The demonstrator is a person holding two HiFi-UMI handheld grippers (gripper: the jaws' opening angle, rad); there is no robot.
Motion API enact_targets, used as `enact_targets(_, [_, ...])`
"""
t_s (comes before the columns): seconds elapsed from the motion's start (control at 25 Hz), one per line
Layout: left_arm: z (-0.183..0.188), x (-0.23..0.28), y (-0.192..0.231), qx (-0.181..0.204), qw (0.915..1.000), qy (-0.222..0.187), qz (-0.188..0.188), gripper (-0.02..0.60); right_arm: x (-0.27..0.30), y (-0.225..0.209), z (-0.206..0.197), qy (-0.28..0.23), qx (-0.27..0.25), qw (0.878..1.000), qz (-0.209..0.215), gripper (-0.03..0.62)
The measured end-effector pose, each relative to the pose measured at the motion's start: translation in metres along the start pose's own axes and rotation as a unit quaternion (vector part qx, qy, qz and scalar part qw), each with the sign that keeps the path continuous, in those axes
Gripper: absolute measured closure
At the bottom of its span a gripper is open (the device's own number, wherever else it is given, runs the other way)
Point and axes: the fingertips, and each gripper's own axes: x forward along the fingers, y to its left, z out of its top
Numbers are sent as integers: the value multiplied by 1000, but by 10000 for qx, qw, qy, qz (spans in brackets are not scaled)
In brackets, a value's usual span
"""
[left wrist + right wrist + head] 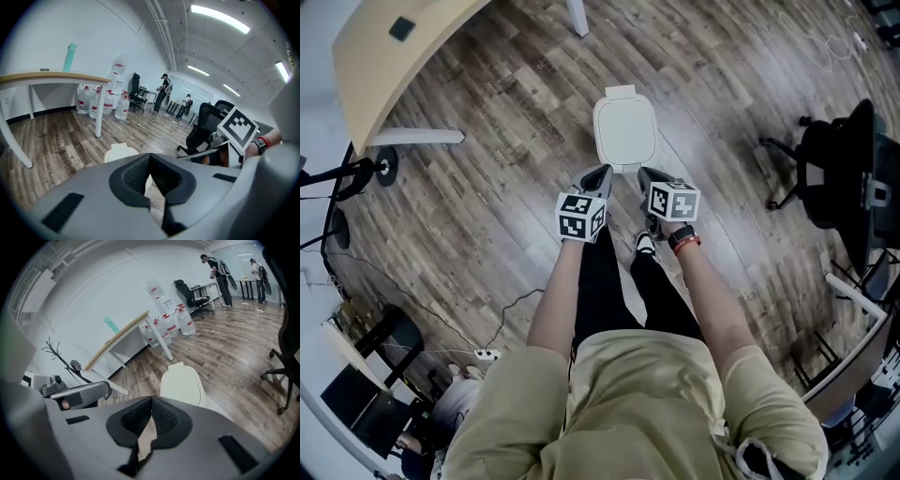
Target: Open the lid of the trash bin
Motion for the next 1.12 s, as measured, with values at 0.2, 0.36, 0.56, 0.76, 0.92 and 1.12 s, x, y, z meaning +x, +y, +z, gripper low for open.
enact_targets(0.2, [-30,25,23,-50,9999,131,-90,558,41,-22,-24,273,-22,9996,-87,579])
enact_targets(0.36, [-46,48,38,-19,9997,188,-149,558,65,-42,-40,462,2,9988,-143,579])
enact_targets(0.56, [-65,73,56,19,9996,246,-151,558,95,-60,-57,651,-101,9978,-119,579])
enact_targets(0.76, [-88,91,65,52,9992,353,-197,558,114,-72,-80,1094,-755,9911,-111,579])
enact_targets(0.92, [-107,104,70,9,9990,390,-201,558,126,-90,-95,1203,-757,9898,-126,579])
enact_targets(1.12, [-133,113,75,71,9987,460,-222,558,140,-110,-106,1133,-727,9907,-188,579])
